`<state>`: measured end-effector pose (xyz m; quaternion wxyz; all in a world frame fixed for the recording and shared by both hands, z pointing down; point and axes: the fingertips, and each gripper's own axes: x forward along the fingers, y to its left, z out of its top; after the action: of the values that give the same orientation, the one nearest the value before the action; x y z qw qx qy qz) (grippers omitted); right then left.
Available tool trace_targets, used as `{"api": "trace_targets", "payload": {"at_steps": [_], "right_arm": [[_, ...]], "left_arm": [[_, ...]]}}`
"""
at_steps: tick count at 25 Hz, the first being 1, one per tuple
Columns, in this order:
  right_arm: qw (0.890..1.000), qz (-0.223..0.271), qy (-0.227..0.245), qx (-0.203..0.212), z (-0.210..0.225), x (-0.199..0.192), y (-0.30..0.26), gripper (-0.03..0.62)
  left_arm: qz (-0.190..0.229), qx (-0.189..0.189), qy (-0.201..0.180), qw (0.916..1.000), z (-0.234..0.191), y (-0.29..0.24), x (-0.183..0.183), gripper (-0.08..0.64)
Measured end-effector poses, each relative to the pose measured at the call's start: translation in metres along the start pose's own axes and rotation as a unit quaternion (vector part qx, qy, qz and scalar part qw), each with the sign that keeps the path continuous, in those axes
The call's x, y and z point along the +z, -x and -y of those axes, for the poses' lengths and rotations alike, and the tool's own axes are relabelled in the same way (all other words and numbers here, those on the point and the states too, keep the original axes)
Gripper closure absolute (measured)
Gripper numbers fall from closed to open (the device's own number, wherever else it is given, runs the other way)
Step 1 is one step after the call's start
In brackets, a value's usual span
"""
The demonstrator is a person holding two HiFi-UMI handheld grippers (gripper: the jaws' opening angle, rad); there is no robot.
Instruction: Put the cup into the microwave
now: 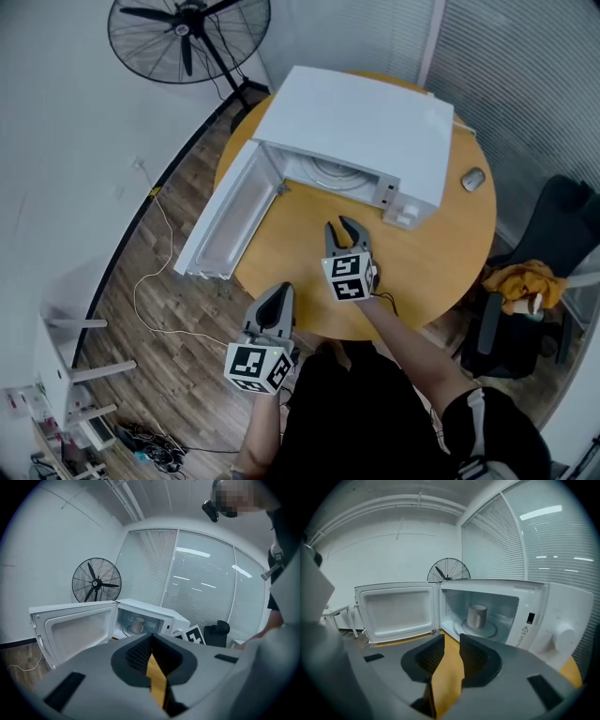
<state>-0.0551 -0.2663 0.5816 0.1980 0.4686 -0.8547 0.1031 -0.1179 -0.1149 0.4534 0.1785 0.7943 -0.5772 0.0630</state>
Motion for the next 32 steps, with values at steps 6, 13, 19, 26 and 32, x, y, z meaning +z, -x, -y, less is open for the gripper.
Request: {"api": "trace_targets", "payload": {"at_steps": [6,13,19,26,32], "right_arm": [[1.000,-0.010,0.000,-0.010,-0.022,-0.004,0.048,0.518],[1.000,0.007,-0.014,-0.018,-0.047,-0.001,0.108,0.537],[0.999,0.018,-0.031,-0.012,-0.071,0.004,0.161,0.571],[0.999,0.023,-0.037,0.001,-0.095,0.005,0.212,0.584],[0.998,0.043,-0.047,0.022,-0.109,0.012,0.248,0.584]], "left_arm": [[0.003,-0.024,-0.002,0.9997,0.000,0.027,-0.004,0.565],[0.005,-0.056,-0.018,0.9983,0.011,0.061,-0.010,0.565],[0.017,-0.074,-0.023,0.9968,0.022,0.092,-0.014,0.565],[0.023,-0.103,-0.022,0.9941,0.038,0.117,-0.022,0.565],[0.025,-0.129,-0.030,0.9908,0.052,0.129,-0.025,0.565]]}}
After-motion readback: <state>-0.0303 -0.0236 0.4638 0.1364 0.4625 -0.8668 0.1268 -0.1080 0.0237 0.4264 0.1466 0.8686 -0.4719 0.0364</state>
